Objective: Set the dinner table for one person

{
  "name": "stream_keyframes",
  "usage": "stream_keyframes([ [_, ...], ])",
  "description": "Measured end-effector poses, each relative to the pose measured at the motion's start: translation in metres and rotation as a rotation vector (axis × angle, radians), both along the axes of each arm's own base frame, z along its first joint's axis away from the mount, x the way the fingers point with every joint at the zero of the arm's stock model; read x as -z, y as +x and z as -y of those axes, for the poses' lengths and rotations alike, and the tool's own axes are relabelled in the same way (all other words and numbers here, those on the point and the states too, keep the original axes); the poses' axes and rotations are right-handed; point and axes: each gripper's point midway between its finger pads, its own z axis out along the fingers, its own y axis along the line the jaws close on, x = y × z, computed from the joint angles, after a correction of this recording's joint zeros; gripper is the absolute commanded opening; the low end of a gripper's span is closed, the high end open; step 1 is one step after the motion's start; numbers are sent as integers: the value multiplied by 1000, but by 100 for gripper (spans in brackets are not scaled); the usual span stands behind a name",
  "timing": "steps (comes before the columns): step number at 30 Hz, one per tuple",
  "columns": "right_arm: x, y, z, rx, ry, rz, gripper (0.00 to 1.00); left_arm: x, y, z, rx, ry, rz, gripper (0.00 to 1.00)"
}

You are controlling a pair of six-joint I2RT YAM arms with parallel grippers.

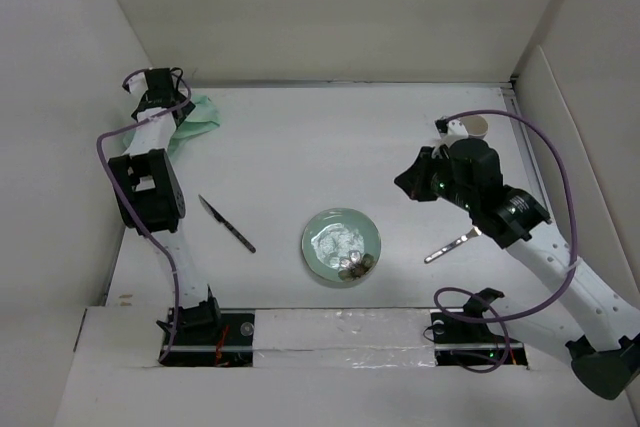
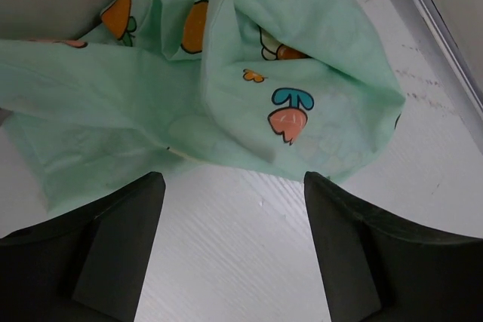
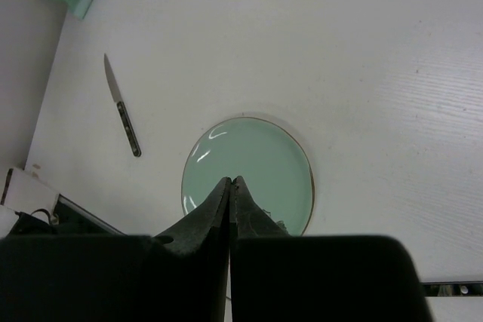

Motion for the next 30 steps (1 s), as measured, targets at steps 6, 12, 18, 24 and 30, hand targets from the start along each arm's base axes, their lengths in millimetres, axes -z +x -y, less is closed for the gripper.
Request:
stream_keyframes([
  [6,8,-5,-6,-13,9,-37,7,10,32,-7,-6,5,23,69],
  [12,13,-13,-11,-23,9,-71,8,12,54,-15,-10,13,63,56],
  [18,19,-18,-14,-30,0,-103,10,26,63,-12,27,-9,61,0],
  [24,31,-9,-20,-30,-26,-129,27,-7,82,31,157,-52,146,0],
  [30,42,19,-42,-49,-58,-136,58,-163,108,174,442,-92,461,0],
])
